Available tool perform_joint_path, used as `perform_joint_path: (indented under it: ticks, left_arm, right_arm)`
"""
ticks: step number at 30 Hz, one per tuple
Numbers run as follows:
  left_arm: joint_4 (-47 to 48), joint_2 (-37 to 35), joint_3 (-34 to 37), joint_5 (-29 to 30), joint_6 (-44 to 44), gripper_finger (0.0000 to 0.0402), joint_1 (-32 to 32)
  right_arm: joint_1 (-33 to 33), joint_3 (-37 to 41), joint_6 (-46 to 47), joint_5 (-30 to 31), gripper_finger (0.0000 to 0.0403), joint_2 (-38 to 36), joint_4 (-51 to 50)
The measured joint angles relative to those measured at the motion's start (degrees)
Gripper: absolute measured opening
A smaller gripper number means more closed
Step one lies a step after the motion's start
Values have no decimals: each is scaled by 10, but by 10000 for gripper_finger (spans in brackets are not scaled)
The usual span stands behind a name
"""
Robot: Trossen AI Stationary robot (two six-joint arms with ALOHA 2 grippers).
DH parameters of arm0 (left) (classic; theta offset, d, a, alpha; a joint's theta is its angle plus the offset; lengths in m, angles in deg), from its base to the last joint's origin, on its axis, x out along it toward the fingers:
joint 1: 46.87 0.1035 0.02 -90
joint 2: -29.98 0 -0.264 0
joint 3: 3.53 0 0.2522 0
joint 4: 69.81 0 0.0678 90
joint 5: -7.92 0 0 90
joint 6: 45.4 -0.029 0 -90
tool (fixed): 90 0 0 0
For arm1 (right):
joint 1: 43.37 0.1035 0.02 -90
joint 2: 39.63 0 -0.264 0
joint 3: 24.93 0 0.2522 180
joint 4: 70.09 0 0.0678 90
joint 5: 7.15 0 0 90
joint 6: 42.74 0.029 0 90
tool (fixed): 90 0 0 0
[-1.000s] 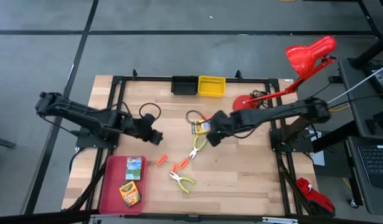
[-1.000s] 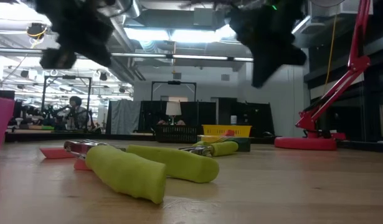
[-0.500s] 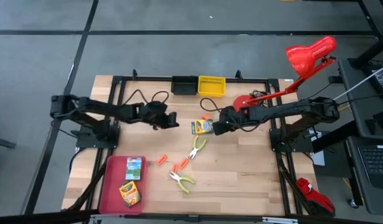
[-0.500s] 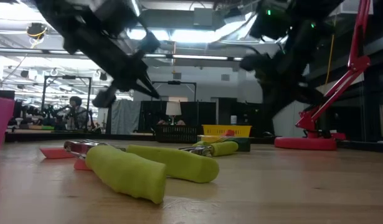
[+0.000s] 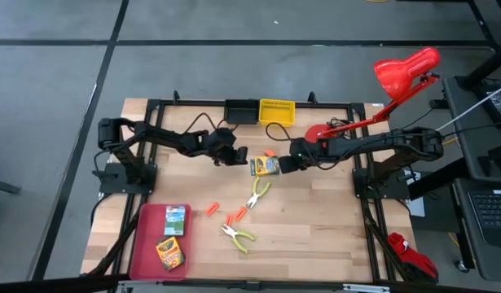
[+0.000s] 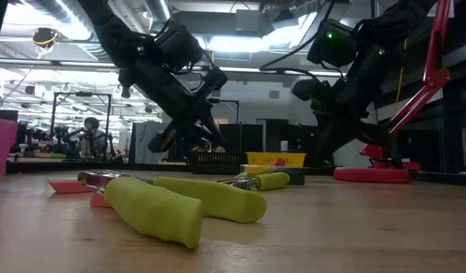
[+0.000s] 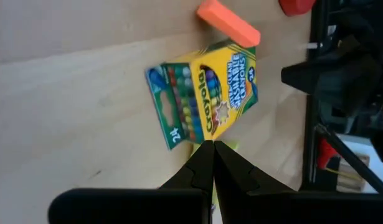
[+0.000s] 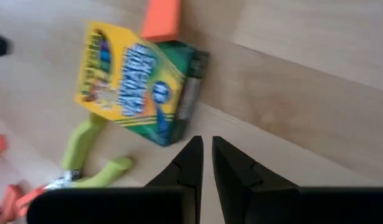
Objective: Pick & Place School Supplies
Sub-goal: Put the crayon box into the red bin
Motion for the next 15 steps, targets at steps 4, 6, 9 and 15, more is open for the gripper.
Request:
perform_joint_path:
  ticks: [4,6,9,15]
  left_arm:
    - [6,7,-1,-18,11,4,7]
    - [3,13,-1,-23,22,4,11]
    - [-4,17,-1,-39,24,4,15]
    - [-9,13,-1,-37,28,4,15]
  right_arm:
    - [-11,0,-6,-5,38,5,17]
    - [-16,0,-18,-12,38,5,26]
    - [-19,0,-33,-33,38,5,80]
    - [-3,0,-32,-56,38,15,131]
